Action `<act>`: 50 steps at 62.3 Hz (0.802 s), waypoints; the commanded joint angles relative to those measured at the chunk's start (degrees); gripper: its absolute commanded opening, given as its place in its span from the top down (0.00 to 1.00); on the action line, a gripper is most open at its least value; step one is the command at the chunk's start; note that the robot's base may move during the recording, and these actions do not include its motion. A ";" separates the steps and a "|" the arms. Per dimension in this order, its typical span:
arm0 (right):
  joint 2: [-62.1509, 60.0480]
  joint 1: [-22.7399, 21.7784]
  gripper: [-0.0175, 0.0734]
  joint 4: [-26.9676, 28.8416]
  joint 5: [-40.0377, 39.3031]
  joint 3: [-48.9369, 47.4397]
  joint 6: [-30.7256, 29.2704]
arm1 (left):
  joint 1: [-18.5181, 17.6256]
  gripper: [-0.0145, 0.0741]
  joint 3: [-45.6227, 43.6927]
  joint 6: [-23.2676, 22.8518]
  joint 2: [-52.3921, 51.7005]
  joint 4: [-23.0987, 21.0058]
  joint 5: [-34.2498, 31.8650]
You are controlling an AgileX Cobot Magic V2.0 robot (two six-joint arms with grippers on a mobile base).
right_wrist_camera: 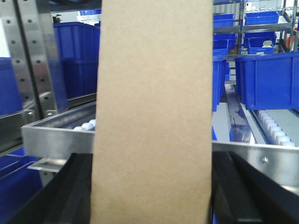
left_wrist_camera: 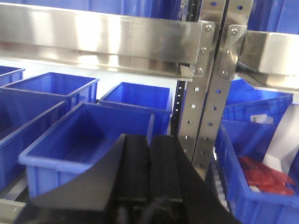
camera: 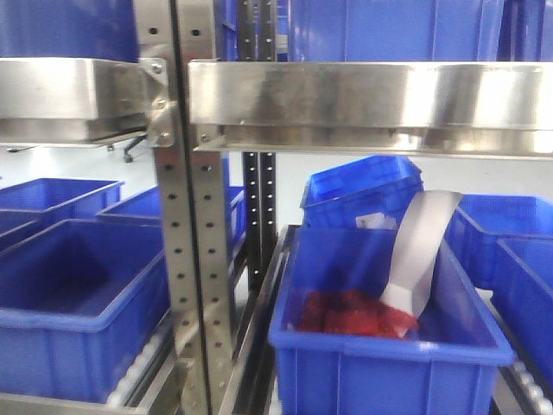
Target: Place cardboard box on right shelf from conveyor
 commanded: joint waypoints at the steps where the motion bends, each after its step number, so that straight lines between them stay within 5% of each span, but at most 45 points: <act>1: 0.77 -0.16 0.37 -0.15 -6.38 -1.87 -0.48 | 0.04 0.97 -0.16 -0.29 -0.57 -0.27 -4.65; 50: 0.77 -0.16 0.37 -0.15 -6.38 -1.87 -0.48 | 0.04 0.97 -0.16 -0.29 -0.57 -0.27 -4.65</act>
